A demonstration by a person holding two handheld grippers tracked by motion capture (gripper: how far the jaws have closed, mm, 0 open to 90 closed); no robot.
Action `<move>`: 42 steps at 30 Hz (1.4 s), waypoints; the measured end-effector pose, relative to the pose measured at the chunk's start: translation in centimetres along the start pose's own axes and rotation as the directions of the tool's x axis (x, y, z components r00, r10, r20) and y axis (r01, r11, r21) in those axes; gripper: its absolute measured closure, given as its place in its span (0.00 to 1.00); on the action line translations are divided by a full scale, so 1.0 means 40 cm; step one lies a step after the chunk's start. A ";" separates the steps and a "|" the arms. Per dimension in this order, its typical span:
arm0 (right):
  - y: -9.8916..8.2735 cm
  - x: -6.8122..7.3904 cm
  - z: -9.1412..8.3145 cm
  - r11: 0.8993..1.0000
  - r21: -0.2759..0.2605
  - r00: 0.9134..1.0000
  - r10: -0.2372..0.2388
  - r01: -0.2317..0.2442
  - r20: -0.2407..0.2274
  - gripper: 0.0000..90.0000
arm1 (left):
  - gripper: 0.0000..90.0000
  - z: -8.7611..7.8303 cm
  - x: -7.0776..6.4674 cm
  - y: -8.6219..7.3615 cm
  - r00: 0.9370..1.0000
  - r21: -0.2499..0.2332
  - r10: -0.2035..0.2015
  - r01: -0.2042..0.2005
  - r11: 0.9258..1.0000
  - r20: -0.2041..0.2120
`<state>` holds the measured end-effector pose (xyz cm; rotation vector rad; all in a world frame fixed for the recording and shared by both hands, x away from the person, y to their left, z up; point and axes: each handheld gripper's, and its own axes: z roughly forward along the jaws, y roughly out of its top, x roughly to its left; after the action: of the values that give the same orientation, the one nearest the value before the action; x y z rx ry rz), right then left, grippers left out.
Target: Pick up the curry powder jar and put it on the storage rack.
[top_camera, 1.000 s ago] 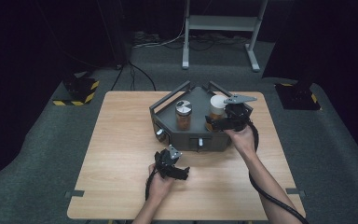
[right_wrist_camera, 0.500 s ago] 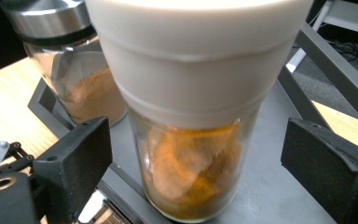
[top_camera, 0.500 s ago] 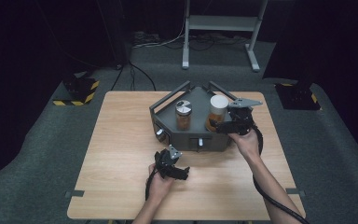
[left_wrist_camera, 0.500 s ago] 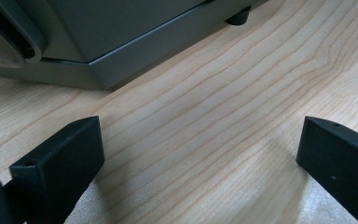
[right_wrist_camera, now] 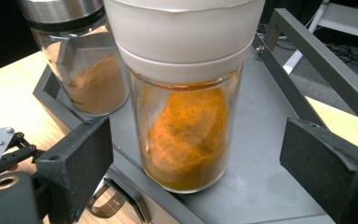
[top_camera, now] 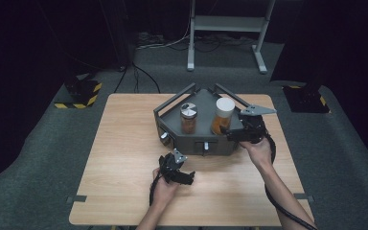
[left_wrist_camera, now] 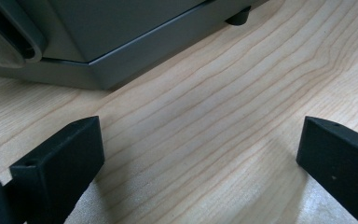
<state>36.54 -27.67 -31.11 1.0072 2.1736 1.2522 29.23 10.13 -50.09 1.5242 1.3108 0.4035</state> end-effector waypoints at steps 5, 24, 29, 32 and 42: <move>-0.011 0.001 -0.020 1.000 -0.007 1.000 -0.004 0.004 -0.002 0.11 | 0.01 0.000 0.000 0.000 1.000 0.000 0.000 0.000 1.000 0.000; -0.117 -0.026 -0.099 0.998 -0.015 0.998 0.059 -0.059 0.015 0.12 | 0.01 0.000 0.000 0.000 1.000 0.000 0.000 0.000 1.000 0.000; -0.157 -0.032 -0.101 0.997 0.007 0.996 0.076 -0.076 0.037 0.12 | 0.01 0.000 0.000 0.000 1.000 0.000 0.000 0.000 1.000 0.000; -0.186 -0.037 -0.095 0.996 0.025 0.995 0.088 -0.089 0.047 0.12 | 0.01 0.000 0.000 0.000 1.000 0.000 0.000 0.000 1.000 0.000; -0.247 -0.045 -0.058 0.989 0.078 0.990 0.125 -0.129 0.060 0.12 | 0.01 0.000 0.000 0.000 1.000 0.000 0.000 0.000 1.000 0.000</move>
<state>32.43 -33.56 -38.52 1.2163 2.1633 1.1846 29.23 10.13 -50.09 1.5238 1.3109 0.4035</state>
